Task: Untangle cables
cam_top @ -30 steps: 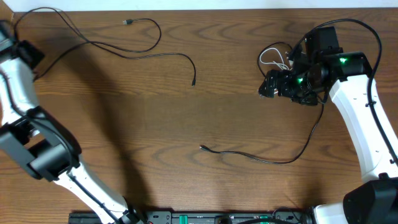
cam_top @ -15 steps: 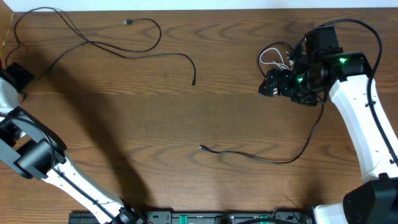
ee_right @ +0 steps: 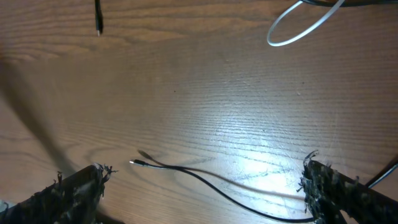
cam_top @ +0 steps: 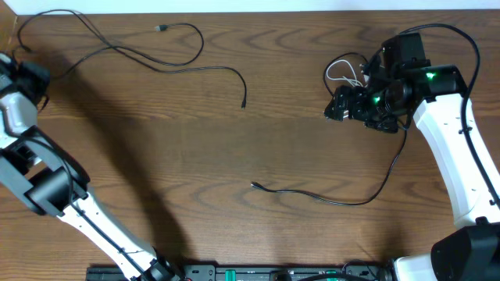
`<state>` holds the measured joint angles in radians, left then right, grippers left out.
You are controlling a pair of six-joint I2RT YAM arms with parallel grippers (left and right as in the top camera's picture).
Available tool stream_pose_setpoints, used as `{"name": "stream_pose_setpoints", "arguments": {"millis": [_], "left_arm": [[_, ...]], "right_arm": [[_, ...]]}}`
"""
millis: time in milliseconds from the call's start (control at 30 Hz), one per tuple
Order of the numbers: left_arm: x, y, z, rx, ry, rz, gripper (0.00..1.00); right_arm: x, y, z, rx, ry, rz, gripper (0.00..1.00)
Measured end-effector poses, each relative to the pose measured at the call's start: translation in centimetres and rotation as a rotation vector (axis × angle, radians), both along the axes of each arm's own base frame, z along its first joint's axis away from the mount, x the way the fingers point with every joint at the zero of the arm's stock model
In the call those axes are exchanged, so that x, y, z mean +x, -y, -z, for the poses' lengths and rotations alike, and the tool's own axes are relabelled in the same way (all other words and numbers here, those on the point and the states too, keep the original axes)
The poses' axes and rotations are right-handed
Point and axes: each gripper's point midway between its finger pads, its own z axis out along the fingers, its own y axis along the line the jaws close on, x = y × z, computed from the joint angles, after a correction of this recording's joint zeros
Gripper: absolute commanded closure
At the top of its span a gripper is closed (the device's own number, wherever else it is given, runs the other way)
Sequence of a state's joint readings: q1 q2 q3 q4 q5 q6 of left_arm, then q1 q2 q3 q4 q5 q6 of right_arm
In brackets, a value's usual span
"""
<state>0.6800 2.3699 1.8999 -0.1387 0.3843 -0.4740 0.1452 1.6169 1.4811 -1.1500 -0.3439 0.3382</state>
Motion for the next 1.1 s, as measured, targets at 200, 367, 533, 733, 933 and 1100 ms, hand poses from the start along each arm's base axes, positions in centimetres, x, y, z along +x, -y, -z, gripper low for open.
{"name": "stream_pose_setpoints", "arguments": {"millis": [200,367,533,733,933,1100], "left_arm": [[6.1,5.6,-3.5,-0.093,0.192,-0.008,0.92],[9.7,12.7,-3.6,-0.075,0.185,0.053,0.00],[9.7,17.3,-1.1,-0.025,0.055,0.154,0.00],[5.7,13.7,1.9,-0.022,-0.114,0.121,0.00],[1.2,7.6,-0.5,-0.015,-0.154,0.009,0.00],[-1.9,5.9,-8.8,0.025,-0.086,-0.041,0.00]], "right_arm": [[0.0,0.0,0.0,0.003,-0.004,0.011,0.01],[-0.1,0.0,0.0,0.004,-0.012,0.020,0.01],[-0.3,0.0,0.1,0.004,-0.023,0.023,0.01],[-0.2,0.0,0.1,0.004,-0.020,0.023,0.01],[-0.2,0.0,0.1,0.002,-0.016,0.015,0.01],[-0.1,0.0,0.0,0.002,-0.007,0.009,0.01]]}}
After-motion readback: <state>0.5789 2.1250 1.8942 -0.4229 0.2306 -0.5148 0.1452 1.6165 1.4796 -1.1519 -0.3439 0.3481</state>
